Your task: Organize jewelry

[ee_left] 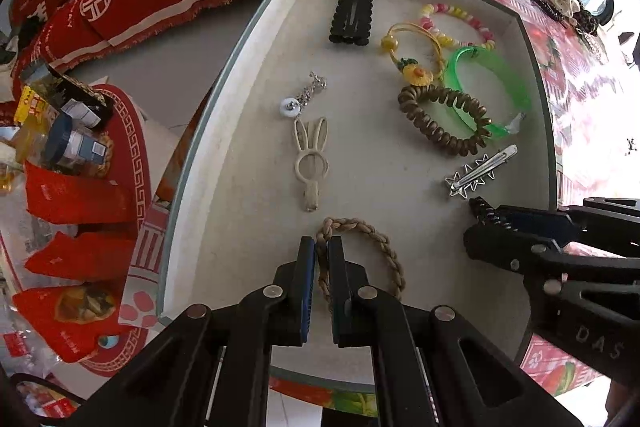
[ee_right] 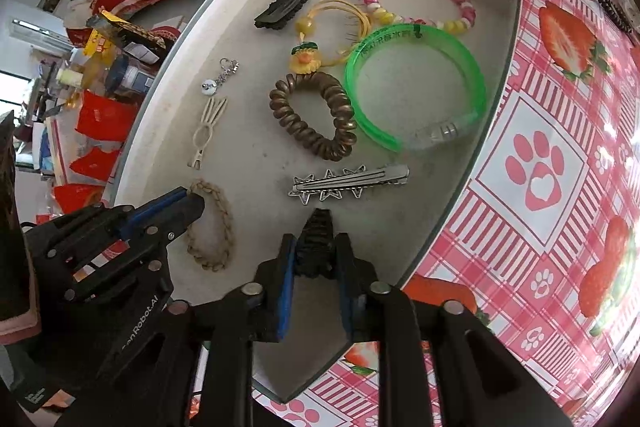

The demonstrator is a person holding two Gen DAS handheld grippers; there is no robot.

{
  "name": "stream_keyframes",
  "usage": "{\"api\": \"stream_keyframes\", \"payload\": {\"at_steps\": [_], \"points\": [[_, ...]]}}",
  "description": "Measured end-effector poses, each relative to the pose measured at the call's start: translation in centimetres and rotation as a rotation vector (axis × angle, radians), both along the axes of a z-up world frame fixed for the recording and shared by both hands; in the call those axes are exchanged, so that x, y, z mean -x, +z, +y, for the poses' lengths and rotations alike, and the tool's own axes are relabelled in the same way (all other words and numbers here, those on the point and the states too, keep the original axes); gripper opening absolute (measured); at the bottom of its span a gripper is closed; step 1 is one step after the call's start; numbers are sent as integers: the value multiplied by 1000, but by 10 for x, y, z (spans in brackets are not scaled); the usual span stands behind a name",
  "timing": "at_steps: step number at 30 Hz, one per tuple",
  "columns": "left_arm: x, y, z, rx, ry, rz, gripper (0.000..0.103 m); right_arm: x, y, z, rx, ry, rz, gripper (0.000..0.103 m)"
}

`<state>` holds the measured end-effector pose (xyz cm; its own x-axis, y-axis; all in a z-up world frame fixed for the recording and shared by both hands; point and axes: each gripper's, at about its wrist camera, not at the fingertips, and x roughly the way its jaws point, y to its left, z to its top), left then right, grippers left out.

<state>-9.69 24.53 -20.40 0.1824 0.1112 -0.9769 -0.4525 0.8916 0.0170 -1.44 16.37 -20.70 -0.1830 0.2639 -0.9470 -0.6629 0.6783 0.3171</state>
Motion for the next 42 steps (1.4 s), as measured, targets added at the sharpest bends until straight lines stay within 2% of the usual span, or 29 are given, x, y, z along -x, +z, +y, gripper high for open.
{"api": "stream_keyframes", "payload": {"at_steps": [1, 6, 8, 13, 17, 25, 42], "points": [[0, 1, 0, -1, 0, -2, 13, 0, 1, 0, -4, 0, -1, 33], [-1, 7, -2, -6, -3, -8, 13, -2, 9, 1, -28, -5, -7, 36], [-1, 11, -3, -5, 2, -14, 13, -3, 15, -1, -39, -10, -14, 43], [1, 24, -3, -3, 9, -39, 13, -9, 40, -6, -71, -33, -61, 47], [3, 33, -2, -1, 24, -56, 13, -14, 55, -17, -39, -70, -126, 55], [7, 45, -3, 6, 48, -66, 13, -19, 69, -37, 9, -134, -173, 56], [14, 54, -7, 3, 57, -68, 13, -12, 79, -38, 12, -121, -198, 58]]}}
